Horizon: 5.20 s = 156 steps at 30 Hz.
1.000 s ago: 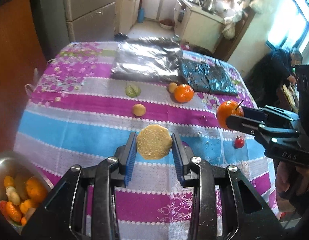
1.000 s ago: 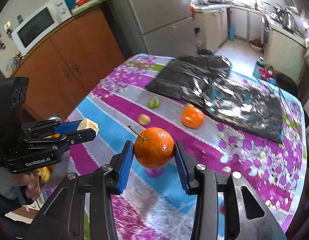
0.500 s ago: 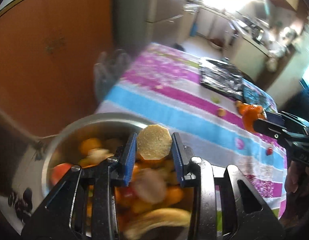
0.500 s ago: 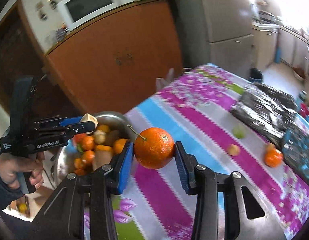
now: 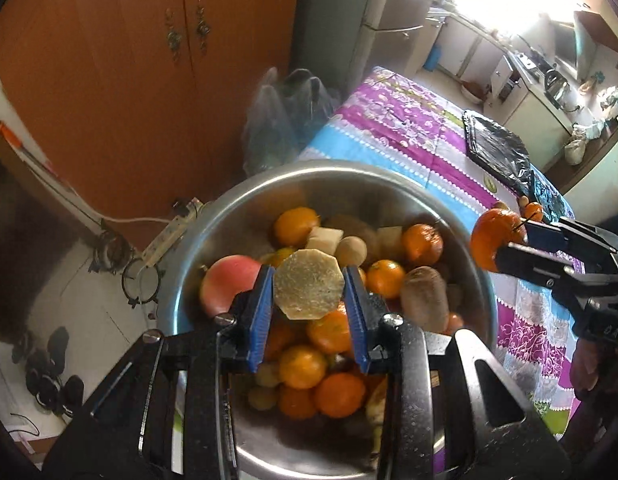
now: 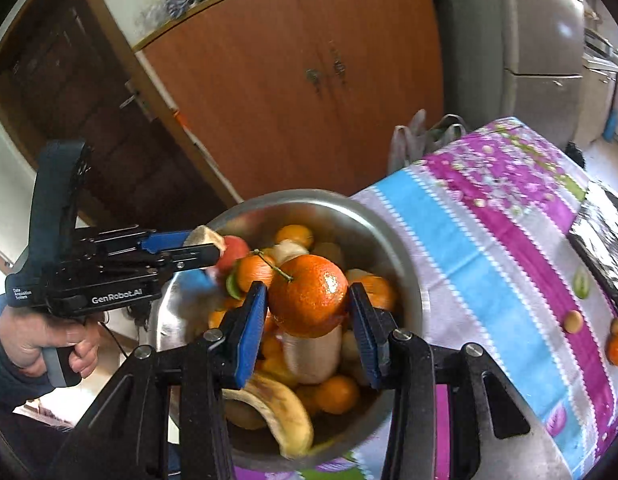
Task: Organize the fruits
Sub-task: 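Carry the slice in the left tool and tangerine in the right tool over the steel bowl, then open the left tool over the bowl while the right tool releases the tangerine into it, then move both tools away from the bowl back over the table, then grasp the small brown round fruit with the left tool while the right tool approaches the red tomato, then close the right tool around the red tomato and lift it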
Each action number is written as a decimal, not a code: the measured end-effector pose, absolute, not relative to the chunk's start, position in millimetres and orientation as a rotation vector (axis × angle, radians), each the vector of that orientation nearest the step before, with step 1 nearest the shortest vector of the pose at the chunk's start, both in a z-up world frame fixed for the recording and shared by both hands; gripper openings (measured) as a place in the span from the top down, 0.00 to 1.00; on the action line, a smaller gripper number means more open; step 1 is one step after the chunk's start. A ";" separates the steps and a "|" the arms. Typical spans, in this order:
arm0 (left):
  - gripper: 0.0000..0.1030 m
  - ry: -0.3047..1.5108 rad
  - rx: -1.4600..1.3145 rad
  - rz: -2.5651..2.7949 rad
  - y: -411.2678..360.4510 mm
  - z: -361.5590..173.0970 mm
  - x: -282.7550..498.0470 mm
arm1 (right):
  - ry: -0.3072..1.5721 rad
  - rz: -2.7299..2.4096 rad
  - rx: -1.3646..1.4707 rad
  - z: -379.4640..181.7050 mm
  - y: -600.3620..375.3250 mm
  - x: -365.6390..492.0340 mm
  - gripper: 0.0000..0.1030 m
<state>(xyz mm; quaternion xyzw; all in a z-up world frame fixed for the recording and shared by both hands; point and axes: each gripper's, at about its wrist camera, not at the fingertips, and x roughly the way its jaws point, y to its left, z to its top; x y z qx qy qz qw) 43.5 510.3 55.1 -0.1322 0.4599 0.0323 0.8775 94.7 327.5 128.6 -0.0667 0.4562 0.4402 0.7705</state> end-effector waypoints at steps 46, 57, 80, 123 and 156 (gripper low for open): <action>0.65 1.003 -0.274 0.039 530.3 38.2 37.6 | 1.094 0.978 -0.160 94.8 363.8 71.8 0.55; 0.28 0.995 -0.251 0.081 526.2 42.0 40.5 | 1.089 0.942 -0.113 102.0 346.0 71.5 0.45; 0.28 0.910 -0.151 -0.077 442.9 82.7 73.1 | 1.057 0.744 0.018 113.0 230.3 56.6 0.44; 0.74 1.020 -0.059 -0.322 209.9 -19.4 251.6 | 1.127 0.263 0.298 48.4 -49.1 40.3 0.44; 0.74 0.920 -0.038 -0.494 192.2 53.5 171.1 | 1.143 0.131 0.091 7.3 -80.4 100.0 0.69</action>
